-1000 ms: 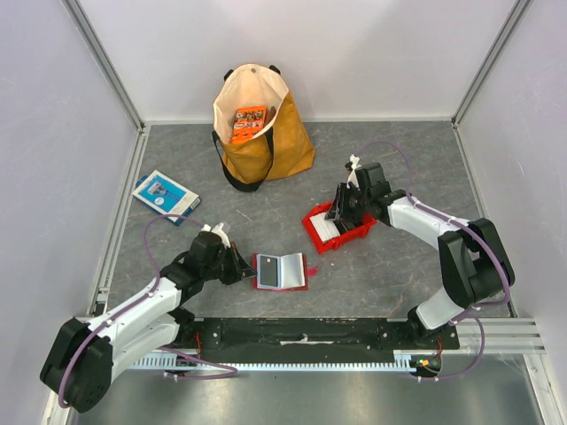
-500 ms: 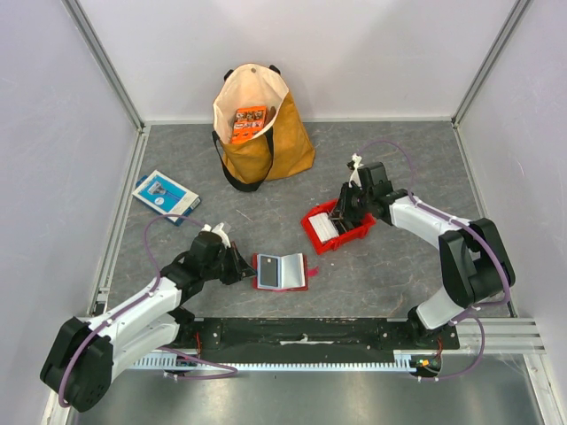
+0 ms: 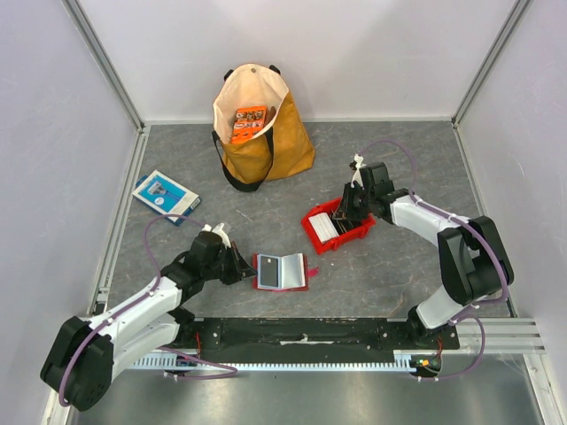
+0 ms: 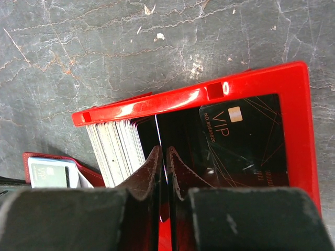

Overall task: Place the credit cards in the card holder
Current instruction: Pick up the credit card from the storage box.

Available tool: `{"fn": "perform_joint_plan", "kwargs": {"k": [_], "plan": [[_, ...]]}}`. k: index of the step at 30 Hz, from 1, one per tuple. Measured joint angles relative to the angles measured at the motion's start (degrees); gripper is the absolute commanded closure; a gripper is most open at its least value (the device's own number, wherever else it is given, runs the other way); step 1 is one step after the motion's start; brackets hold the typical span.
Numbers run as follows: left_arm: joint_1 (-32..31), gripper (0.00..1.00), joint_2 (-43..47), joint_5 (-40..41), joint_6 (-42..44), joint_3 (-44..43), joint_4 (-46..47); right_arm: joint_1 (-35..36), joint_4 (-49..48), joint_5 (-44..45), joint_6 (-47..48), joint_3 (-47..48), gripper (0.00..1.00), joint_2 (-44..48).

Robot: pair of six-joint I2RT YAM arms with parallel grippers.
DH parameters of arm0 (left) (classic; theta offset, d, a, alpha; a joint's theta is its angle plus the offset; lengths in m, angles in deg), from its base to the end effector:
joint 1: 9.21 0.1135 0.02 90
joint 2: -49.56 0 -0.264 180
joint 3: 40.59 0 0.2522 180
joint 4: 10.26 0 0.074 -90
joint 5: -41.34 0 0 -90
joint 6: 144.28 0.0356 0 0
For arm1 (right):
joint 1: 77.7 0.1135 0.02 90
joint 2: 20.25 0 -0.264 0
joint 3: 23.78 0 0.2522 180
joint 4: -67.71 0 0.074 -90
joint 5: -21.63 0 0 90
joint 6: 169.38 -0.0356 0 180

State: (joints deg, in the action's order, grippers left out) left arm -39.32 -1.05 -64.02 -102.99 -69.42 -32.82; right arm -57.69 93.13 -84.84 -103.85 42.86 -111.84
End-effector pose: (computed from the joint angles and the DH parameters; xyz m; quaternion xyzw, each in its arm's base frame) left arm 0.1373 -0.0905 0.1482 -0.0964 0.9098 -0.3393 0.2189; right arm 0.3019 0.1207 0.1877 -0.0123 0.9323 0.2517 0.2595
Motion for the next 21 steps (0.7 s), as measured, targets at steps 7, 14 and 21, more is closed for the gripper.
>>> {"fn": "perform_joint_plan", "kwargs": {"k": [7, 14, 21], "plan": [[0.00, 0.98, -0.04, -0.17, 0.00, 0.00, 0.39, 0.02, 0.09, 1.33, 1.11, 0.00, 0.83, -0.63], [0.00, 0.98, -0.04, -0.22, 0.00, 0.00, 0.42, 0.50, 2.21, 3.15, 2.05, 0.00, 0.96, -2.12], [0.00, 0.98, -0.04, -0.24, 0.00, 0.00, 0.42, 0.92, 3.80, 5.07, 2.82, 0.09, 1.00, -0.33]]}}
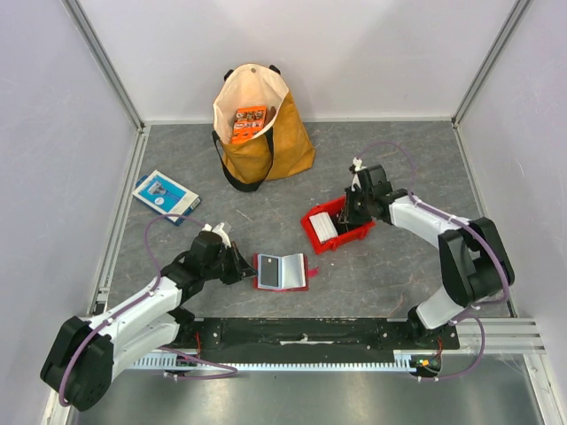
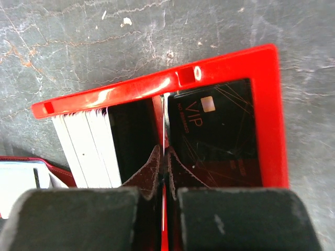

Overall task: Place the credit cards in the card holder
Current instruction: Pick up the credit card from the storage box, then insert the credit card into the card holder.

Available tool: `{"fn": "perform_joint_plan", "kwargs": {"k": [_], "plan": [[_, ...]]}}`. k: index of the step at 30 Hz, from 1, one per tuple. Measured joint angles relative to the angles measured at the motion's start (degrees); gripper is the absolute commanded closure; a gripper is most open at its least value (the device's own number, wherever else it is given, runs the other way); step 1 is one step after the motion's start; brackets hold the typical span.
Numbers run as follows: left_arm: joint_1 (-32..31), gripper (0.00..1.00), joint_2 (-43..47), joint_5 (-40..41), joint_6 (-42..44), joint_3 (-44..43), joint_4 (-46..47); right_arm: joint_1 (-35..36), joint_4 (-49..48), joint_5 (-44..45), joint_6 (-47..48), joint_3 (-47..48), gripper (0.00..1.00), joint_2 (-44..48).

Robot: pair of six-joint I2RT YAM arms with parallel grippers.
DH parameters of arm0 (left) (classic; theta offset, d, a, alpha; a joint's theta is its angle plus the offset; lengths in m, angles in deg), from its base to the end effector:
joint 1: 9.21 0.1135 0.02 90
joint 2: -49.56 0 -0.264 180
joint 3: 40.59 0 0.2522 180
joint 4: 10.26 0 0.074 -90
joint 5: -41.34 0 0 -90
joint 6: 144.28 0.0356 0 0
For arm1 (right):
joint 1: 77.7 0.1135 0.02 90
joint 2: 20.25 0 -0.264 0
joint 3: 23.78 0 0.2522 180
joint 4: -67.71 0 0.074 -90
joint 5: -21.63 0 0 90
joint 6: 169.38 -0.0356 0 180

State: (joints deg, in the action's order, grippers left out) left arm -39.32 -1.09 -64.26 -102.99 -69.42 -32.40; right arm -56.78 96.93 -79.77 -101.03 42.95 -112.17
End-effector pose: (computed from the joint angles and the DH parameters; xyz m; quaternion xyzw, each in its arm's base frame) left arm 0.1377 -0.0909 0.1487 -0.0950 0.9084 -0.3425 0.2200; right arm 0.2968 0.1210 0.1815 -0.0243 0.9476 0.1985 0.2490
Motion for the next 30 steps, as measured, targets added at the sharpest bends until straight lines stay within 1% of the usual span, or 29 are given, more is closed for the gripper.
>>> {"fn": "perform_joint_plan", "kwargs": {"k": [5, 11, 14, 16, 18, 21, 24, 26, 30], "plan": [[0.00, 0.98, 0.07, 0.00, 0.00, 0.00, 0.00, 0.09, 3.43, 2.82, 0.74, 2.08, 1.00, 6.12], [0.00, 0.98, 0.09, 0.00, 0.00, 0.00, 0.00, 0.72, 4.04, 4.55, -0.28, 3.19, 1.00, 14.29], [0.00, 0.98, 0.20, -0.02, 0.00, 0.00, 0.00, 3.89, 2.56, 6.27, -3.50, 1.53, 1.00, 18.25], [0.00, 0.98, 0.33, -0.02, 0.00, 0.00, 0.02, 9.09, 1.03, 8.46, -7.06, -0.63, 1.00, 20.85], [0.00, 0.98, 0.50, -0.04, -0.02, 0.00, 0.02, 15.96, -1.51, 11.91, -11.82, -3.26, 1.00, 22.71], [0.00, 0.98, 0.79, -0.15, -0.02, 0.02, 0.22, 28.15, -6.73, 20.13, -19.58, -7.58, 1.00, 23.80], [0.00, 0.98, 1.03, -0.46, -0.04, 0.02, 0.39, 39.67, -10.10, 29.53, -25.66, -8.79, 1.00, 21.24], [0.00, 0.98, 1.38, -0.70, -0.04, 0.02, 0.42, 45.40, -12.00, 35.63, -28.76, -8.20, 1.00, 18.32], [0.00, 0.98, 2.36, -1.07, -0.07, 0.04, 0.42, 51.54, -13.38, 44.46, -32.85, -5.38, 1.00, 12.68]]}}
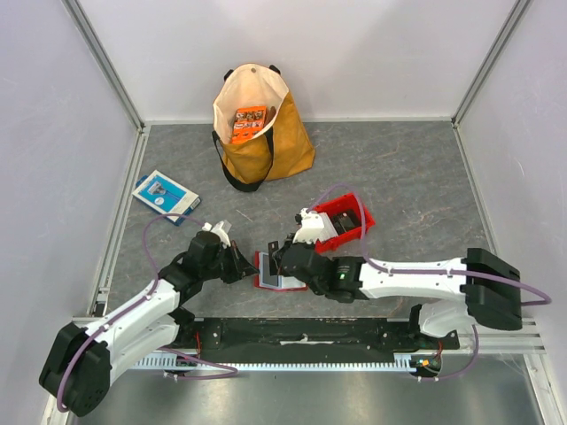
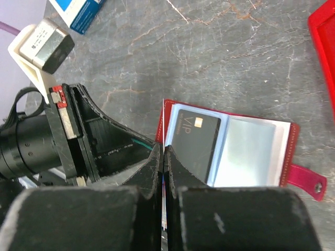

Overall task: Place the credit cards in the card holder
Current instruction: Insert the credit card into the card holder.

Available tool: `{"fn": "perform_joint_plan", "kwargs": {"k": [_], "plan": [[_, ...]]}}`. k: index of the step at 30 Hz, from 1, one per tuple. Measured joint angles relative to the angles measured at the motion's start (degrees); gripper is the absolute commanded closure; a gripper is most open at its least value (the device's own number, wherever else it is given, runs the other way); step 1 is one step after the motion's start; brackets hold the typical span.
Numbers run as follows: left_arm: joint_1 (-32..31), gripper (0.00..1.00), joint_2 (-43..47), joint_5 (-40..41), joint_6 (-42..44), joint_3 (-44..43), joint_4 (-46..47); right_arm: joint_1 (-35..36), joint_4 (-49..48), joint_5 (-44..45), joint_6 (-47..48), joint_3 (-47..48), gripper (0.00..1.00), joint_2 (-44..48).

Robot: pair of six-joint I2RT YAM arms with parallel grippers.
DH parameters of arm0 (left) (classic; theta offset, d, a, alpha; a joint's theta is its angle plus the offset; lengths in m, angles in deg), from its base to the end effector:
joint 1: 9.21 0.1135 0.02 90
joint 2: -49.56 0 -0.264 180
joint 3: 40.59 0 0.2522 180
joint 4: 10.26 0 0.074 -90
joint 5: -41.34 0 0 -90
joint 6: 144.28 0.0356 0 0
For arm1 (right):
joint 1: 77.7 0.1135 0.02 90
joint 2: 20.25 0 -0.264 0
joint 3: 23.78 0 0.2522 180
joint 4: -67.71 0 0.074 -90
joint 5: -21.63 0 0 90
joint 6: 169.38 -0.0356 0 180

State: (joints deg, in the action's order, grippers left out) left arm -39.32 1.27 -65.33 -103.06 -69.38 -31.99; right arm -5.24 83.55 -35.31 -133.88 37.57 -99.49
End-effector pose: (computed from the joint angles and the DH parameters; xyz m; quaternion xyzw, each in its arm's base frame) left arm 0.1362 -0.0908 0.1551 -0.0871 0.8989 -0.3615 0.2316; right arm 0.1080 0.2774 0.2377 0.0006 0.8560 0.2925 0.4263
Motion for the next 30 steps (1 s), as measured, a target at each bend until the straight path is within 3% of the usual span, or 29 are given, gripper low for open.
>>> {"fn": "perform_joint_plan", "kwargs": {"k": [8, 30], "plan": [[0.00, 0.98, 0.85, -0.07, 0.00, 0.39, 0.00, 2.05, -1.75, 7.37, -4.33, 3.26, 1.00, -7.10], [0.00, 0.98, 1.09, -0.22, 0.00, 0.44, -0.04, 2.08, -3.82, 6.21, -4.46, 5.51, 1.00, -14.38]]}}
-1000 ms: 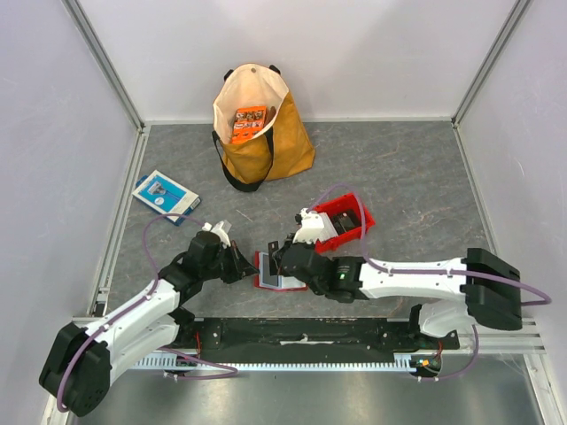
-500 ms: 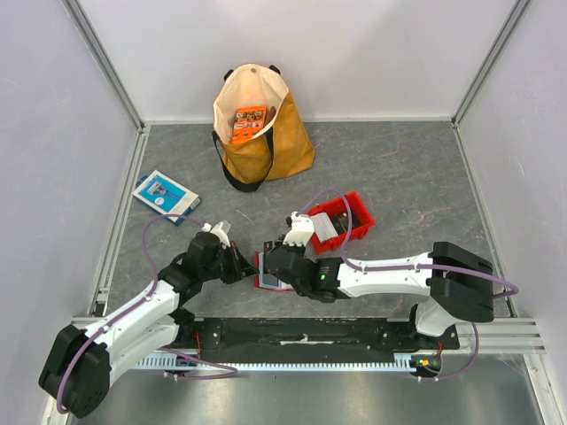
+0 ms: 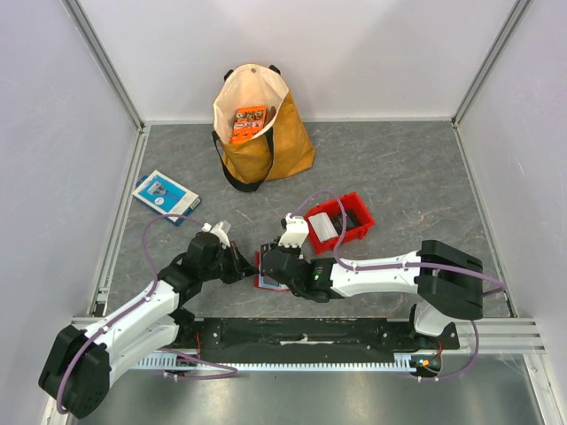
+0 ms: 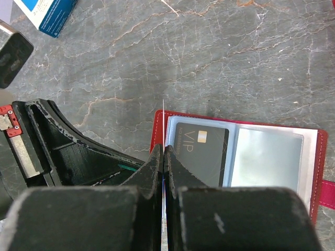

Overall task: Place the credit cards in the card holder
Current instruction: Insert the credit card into the card holder.

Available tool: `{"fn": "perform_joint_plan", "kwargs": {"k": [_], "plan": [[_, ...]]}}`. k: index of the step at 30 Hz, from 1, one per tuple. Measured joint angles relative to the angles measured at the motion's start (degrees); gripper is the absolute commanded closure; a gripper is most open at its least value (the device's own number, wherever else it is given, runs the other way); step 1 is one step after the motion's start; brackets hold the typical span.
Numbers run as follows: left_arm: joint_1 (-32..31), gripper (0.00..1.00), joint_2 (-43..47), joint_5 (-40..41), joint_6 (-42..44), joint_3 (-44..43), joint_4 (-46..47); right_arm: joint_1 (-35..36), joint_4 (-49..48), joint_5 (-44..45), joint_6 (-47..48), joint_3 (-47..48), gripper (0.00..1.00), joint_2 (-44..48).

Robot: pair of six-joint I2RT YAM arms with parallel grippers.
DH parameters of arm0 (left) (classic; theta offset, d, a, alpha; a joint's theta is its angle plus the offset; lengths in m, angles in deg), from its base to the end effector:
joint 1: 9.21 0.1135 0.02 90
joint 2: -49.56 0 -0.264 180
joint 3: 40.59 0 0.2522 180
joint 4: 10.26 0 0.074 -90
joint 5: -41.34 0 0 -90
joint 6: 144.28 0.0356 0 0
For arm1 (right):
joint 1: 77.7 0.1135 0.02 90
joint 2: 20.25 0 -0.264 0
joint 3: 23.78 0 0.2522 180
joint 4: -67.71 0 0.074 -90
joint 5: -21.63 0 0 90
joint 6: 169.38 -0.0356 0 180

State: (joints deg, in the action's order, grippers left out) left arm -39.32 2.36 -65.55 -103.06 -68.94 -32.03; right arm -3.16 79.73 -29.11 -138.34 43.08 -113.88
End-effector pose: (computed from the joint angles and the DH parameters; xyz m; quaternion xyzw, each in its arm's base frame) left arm 0.1344 -0.0899 0.1554 -0.0852 0.8968 -0.3656 0.2343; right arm 0.1126 0.3227 0.1998 0.0287 0.8612 0.2544 0.4390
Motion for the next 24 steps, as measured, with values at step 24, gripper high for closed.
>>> {"fn": "perform_joint_plan", "kwargs": {"k": [24], "plan": [[0.00, 0.98, 0.13, 0.00, 0.00, 0.00, 0.00, 0.00, 9.07, 1.73, 0.50, 1.79, 1.00, 0.04]]}}
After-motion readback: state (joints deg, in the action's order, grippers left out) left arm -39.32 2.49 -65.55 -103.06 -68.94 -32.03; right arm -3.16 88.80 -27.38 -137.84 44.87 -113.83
